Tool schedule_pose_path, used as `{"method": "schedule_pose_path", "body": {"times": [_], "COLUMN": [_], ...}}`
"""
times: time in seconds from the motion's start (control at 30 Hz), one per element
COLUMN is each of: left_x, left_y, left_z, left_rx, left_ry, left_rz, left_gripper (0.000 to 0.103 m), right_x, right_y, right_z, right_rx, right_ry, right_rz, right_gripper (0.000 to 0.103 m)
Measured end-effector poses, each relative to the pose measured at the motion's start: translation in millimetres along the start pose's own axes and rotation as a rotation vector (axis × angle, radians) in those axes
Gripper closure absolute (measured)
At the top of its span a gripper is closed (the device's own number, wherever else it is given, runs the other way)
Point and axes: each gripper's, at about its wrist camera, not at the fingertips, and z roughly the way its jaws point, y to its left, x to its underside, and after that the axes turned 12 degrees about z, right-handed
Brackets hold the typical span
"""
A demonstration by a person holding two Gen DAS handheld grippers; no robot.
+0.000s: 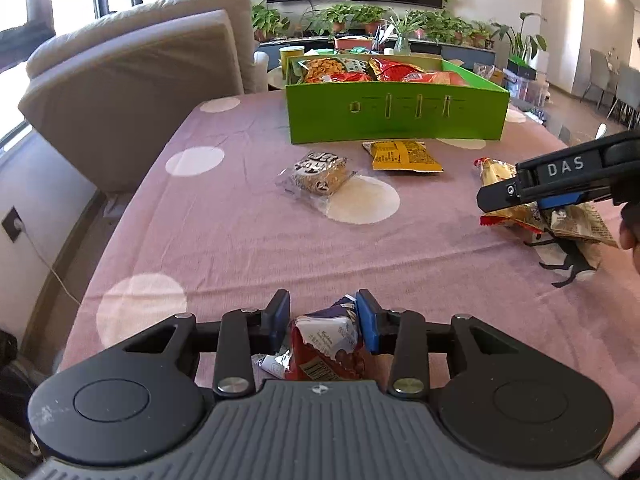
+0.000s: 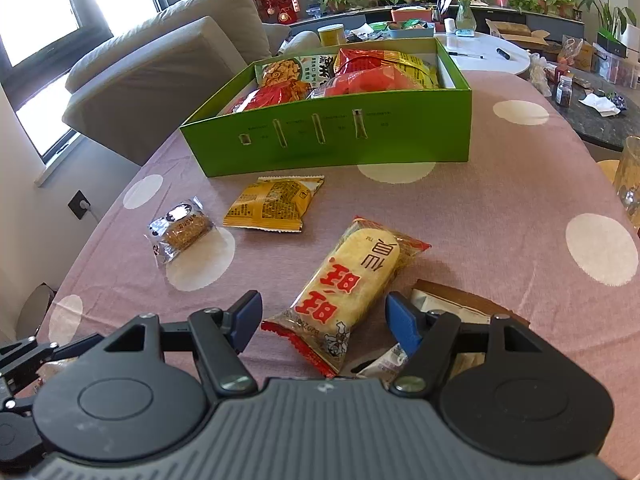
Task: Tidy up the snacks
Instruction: 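Close the right gripper on the cream packet while the left gripper closes on the red-and-white packet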
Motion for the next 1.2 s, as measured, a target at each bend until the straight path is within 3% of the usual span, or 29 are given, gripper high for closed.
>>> {"method": "schedule_pose_path", "body": {"times": [0.27,0.5,0.57,0.63,0.87,1.2], "left_x": [4,-3,-5,-6,-15,-49], "left_y": [0,-6,-9,-9,-7,-20], "left_z": [2,11,12,13,23,43], "left_rx": [-0.013,-0.017,-0.016,-0.010,0.024,0.069], "left_ry": [-0.036,-0.068,-0.072,-0.076,-0.082,-0.133], "left_rz": [-0.017,-0.003,0.006,0.009,-0.009,0.017], "left_gripper": [0.064,0.084,0.089,0.092,0.098,0.102], "right_x": [3,3,2,0,-7,-16], "right_y": [5,12,13,8,2,-5], "right_z": [3,11,12,11,-3,-14], "right_rx": [0.015,0.061,0.081,0.050,-0.015,-0.035], "right_ry": [-0.002,-0.007,-0.022,-0.014,-0.067,-0.112], "right_rz": [-0.025,-0.066,-0.075,-0.049,-0.001,0.029], "right_gripper": [0.039,0.039,0.054,0.055,0.056,0.056]}}
